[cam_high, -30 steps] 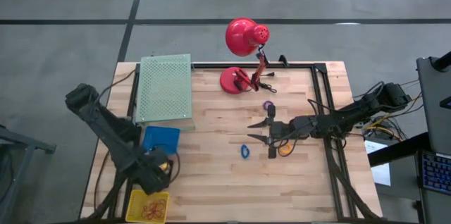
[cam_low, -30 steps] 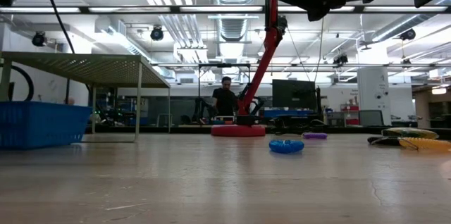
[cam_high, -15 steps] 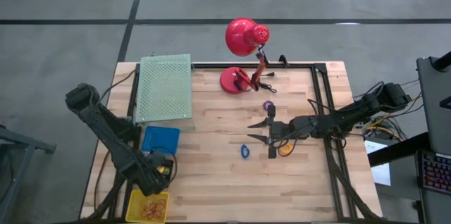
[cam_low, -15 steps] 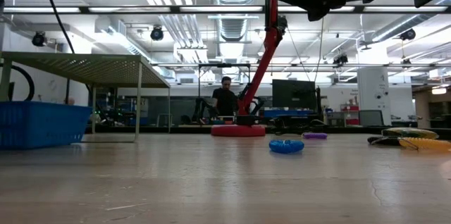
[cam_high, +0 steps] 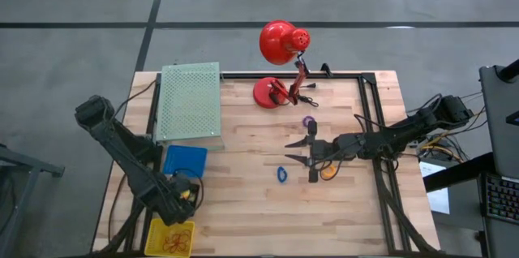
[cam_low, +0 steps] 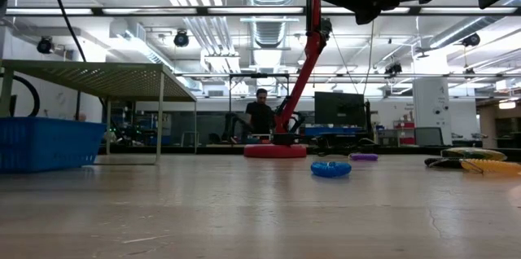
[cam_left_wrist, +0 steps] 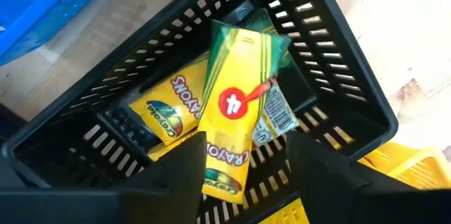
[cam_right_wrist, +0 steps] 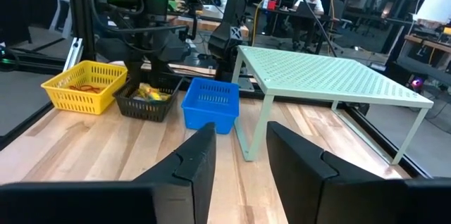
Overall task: Pick & Place Office Desk Supplies
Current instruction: Put the crayons box into the black bin
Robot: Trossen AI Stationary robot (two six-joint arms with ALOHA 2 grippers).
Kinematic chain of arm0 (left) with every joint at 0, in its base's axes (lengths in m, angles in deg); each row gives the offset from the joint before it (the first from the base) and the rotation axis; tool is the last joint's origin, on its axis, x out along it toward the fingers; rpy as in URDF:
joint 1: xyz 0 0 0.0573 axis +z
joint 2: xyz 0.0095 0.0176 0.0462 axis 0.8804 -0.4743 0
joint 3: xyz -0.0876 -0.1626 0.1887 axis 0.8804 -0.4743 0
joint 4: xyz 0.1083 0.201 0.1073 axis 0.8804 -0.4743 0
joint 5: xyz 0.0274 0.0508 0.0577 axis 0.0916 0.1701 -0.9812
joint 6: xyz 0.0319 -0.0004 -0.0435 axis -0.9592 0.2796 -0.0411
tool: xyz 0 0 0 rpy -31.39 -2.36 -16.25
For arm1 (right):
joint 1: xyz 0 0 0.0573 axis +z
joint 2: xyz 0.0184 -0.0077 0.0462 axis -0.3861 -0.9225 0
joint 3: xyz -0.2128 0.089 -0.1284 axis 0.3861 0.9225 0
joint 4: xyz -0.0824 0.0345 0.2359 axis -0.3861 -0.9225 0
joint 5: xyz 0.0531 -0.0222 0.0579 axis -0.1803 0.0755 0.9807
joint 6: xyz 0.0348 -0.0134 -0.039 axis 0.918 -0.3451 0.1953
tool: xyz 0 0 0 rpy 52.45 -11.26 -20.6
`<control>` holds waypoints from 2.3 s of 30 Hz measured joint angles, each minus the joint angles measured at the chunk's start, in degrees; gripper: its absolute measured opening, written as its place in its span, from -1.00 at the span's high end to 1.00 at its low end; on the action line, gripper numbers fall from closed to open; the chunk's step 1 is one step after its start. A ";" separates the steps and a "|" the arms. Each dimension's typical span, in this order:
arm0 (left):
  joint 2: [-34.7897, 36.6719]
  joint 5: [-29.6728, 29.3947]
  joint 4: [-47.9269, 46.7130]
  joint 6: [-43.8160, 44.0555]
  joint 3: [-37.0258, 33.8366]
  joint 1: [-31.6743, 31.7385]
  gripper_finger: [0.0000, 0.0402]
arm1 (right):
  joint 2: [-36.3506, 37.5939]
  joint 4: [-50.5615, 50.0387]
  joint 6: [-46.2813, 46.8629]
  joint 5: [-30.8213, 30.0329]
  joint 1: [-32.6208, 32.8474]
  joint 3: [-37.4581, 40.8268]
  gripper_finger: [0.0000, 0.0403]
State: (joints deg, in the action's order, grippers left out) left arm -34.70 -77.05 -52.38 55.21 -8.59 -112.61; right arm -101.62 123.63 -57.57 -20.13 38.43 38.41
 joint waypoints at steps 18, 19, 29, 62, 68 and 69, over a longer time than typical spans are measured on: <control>6.74 -16.24 0.77 -8.85 0.35 0.02 -0.14 | 0.00 0.00 -0.17 0.02 -0.01 0.00 0.43; 7.38 -19.21 1.40 -10.76 0.35 0.02 -0.14 | 0.00 0.00 -0.03 0.00 0.01 0.00 0.44; 8.70 -38.70 7.57 -32.55 0.35 1.87 -0.14 | 0.00 0.00 -0.25 0.00 -0.01 0.00 0.39; 18.63 -6.70 45.75 -99.05 -1.75 43.08 -0.14 | 0.00 -0.07 -0.17 0.00 0.00 -0.01 0.38; 30.56 -7.03 45.87 -99.05 -6.47 43.12 -0.14 | 0.00 -0.49 -0.07 0.01 0.00 -0.02 0.35; 32.18 -6.94 45.74 -99.05 -7.55 43.08 -0.14 | 0.00 -0.48 -0.26 0.02 -0.01 -0.02 0.35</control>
State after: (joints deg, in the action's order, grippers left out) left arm -2.52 -83.99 -6.65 -43.84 -16.14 -69.53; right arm -101.62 123.15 -57.83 -20.11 38.41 38.39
